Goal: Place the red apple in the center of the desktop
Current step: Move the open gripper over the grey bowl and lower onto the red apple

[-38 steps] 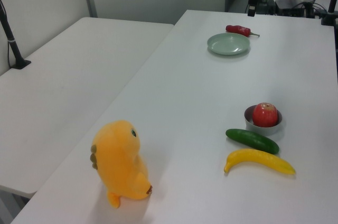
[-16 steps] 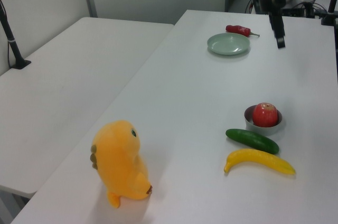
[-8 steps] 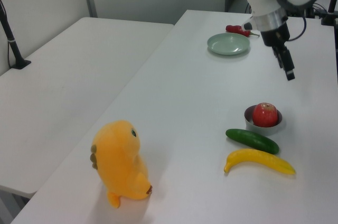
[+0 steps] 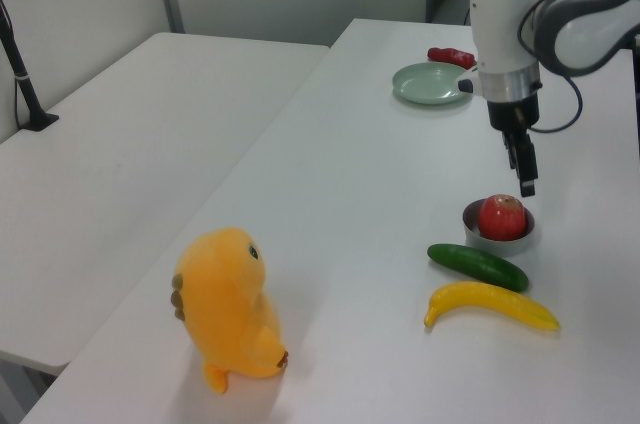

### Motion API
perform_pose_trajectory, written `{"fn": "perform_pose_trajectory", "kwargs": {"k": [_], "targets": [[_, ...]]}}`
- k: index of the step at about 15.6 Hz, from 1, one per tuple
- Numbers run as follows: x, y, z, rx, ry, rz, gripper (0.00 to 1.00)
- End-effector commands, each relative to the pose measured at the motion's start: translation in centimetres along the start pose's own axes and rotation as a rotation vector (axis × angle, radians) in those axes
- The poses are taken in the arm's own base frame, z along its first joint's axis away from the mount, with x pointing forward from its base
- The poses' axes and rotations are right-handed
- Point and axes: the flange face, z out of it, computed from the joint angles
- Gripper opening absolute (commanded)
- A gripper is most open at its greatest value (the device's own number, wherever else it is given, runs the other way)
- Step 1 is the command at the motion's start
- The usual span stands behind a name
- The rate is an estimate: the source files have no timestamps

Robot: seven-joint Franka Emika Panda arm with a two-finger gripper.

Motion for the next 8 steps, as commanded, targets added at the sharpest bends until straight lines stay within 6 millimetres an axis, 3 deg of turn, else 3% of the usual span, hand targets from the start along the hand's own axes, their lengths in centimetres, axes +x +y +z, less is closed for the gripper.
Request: {"fn": "perform_pose_trajectory", "kwargs": {"k": [1,3,5,8], "targets": [[1.03,-1.47,1.67,0.010,0.062,0.052,1.00],[1.36,-1.95,2.06,0.009,0.068,0.047,1.00],[1.47,-1.99,2.61,-0.004,0.055,0.033,0.94],[1.49,-1.70,2.66,-0.012,0.054,0.031,0.74]]}}
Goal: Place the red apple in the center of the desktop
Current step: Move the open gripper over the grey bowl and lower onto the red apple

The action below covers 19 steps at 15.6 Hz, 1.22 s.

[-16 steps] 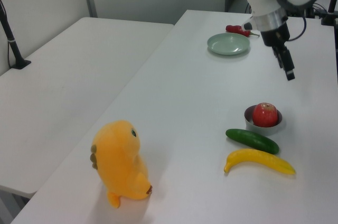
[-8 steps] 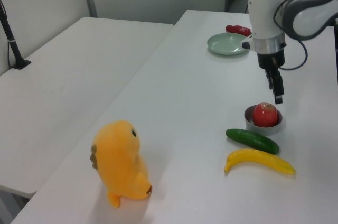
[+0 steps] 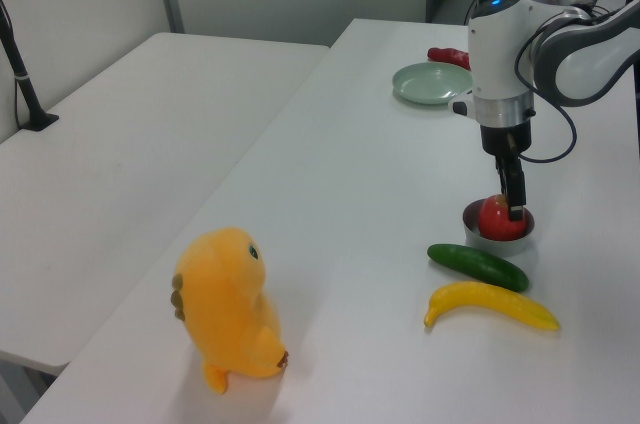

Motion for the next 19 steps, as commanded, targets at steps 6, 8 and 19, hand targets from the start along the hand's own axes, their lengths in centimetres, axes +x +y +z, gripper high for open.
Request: {"fn": "perform_pose_trajectory", "kwargs": {"k": [6,8,19], "targets": [[0.0,-0.2,0.4,-0.009,0.009,0.000,0.20],[0.0,-0.1,0.4,-0.009,0.006,0.002,0.15],[-0.2,0.0,-0.8,-0.012,0.011,0.003,0.14]]}}
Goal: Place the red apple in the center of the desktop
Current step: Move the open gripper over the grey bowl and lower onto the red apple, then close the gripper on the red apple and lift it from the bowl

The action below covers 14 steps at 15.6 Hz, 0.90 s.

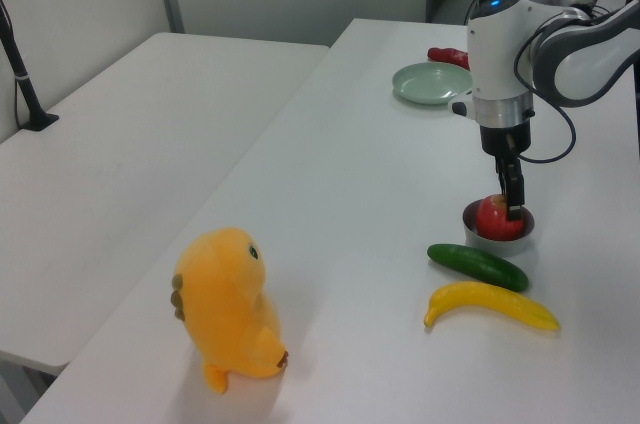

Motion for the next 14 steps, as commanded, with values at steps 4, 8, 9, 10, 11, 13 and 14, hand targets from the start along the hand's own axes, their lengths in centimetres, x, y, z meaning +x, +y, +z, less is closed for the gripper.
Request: {"fn": "perform_pose_trajectory", "kwargs": {"k": [4,8,9,10,11,13,14], "targets": [[-0.4,-0.1,-1.6,-0.014,0.001,0.002,0.14],[-0.3,-0.6,-3.1,-0.016,0.009,-0.005,0.14],[-0.4,-0.7,-3.1,-0.015,0.005,-0.007,0.14],[-0.4,-0.9,-3.4,-0.013,0.006,-0.008,0.14],[-0.3,-1.4,-4.1,-0.013,0.015,-0.010,0.14],[-0.3,-1.5,-5.2,-0.009,-0.002,-0.010,0.14],[-0.3,-1.6,-5.7,-0.007,-0.003,-0.009,0.14]]}}
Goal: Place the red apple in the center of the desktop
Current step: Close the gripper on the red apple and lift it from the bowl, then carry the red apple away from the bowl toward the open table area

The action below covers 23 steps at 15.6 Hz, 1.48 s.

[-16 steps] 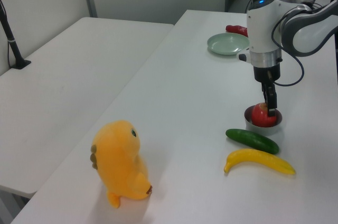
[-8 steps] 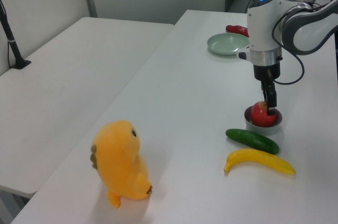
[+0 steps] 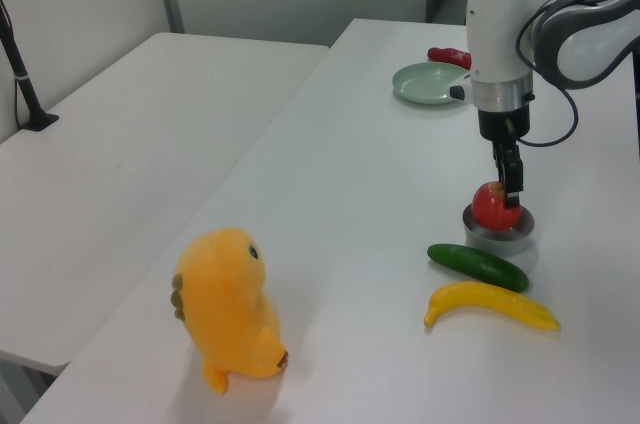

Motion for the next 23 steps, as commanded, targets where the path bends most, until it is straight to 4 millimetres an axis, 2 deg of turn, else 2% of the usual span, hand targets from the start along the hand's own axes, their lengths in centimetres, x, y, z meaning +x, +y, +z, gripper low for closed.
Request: {"fn": "perform_pose_trajectory", "kwargs": {"k": [1,5,8,11,13,16,20,23], "targets": [[-0.2,-0.6,-2.7,0.000,-0.008,0.009,0.14],[0.2,0.6,-5.1,0.002,0.033,0.030,0.14],[0.7,2.8,-6.7,0.007,0.068,0.060,0.14],[1.2,6.3,-8.1,0.012,0.103,0.077,0.14],[1.9,9.8,-8.5,0.020,0.115,0.096,0.14],[3.5,14.2,-8.0,0.022,0.123,0.125,0.14],[5.5,19.5,-6.2,0.016,0.130,0.161,0.14],[6.7,21.9,-4.3,-0.017,0.172,0.179,0.14]]}}
